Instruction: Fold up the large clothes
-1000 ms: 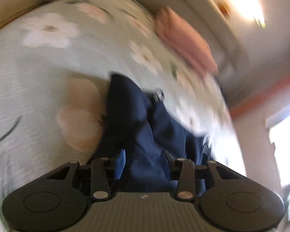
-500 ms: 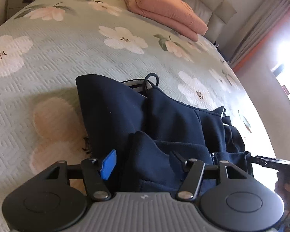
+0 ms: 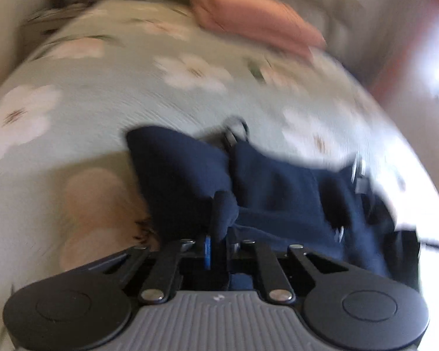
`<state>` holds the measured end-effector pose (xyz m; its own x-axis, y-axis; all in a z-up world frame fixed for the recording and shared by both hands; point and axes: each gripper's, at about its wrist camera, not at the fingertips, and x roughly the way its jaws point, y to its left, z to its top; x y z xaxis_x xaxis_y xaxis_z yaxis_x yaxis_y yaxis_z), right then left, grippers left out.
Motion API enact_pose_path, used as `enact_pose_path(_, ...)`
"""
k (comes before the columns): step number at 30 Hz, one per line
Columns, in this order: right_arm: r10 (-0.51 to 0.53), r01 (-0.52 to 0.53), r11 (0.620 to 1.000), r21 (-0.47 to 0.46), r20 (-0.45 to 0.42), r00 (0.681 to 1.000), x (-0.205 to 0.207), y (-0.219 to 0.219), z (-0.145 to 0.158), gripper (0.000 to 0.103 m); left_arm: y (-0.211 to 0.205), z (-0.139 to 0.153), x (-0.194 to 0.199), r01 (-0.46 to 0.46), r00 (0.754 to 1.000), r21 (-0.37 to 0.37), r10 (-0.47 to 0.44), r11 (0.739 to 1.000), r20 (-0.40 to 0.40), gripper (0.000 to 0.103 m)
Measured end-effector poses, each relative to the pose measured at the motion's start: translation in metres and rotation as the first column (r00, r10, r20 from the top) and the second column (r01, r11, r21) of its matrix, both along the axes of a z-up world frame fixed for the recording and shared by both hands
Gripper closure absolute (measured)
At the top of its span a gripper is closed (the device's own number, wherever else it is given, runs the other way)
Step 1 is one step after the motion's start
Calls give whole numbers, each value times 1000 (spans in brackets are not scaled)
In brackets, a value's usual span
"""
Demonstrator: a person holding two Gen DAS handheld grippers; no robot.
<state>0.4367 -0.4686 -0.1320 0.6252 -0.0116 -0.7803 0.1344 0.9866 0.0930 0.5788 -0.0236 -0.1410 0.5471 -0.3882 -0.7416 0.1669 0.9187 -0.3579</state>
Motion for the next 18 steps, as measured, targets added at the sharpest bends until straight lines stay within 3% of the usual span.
enact_pose_path(2, -3, 6, 999, -40, 74, 997, -12, 4, 25, 97, 24, 21, -13, -83, 995, -120, 89, 989, 45, 98)
enact_pose_path(4, -4, 13, 998, -58, 156, 988, -18, 6, 50, 97, 36, 39, -22, -117, 984, -184, 138, 976, 109, 98)
enact_pose_path(8, 15, 23, 992, -126, 300, 954, 4, 8, 84, 97, 40, 57, -3, -141, 961, -212, 186, 967, 207, 98)
enact_pose_path(12, -3, 60, 987, -150, 352, 936, 57, 8, 76, 97, 37, 40, 44, -199, 946, -216, 245, 956, 213, 97)
enact_pose_path(14, -54, 113, 978, -176, 312, 949, 92, 9, 43, 94, 30, 6, 70, -231, 947, -112, 250, 966, 201, 93)
enact_pose_path(15, -80, 133, 970, -206, 248, 965, 111, 7, 18, 85, 27, -15, 82, -245, 954, -53, 251, 968, 165, 93)
enact_pose_path(16, -96, 121, 966, -227, 120, 988, 133, 3, -11, 84, 27, -36, 93, -251, 965, -13, 251, 968, 81, 93)
enact_pose_path(17, -115, 108, 969, -221, -18, 993, 149, -3, -36, 85, 32, -53, 96, -264, 964, -25, 265, 964, 7, 93)
enact_pose_path(18, -133, 113, 975, -190, -97, 986, 154, -10, -49, 84, 38, -58, 93, -270, 963, -63, 270, 961, -9, 93)
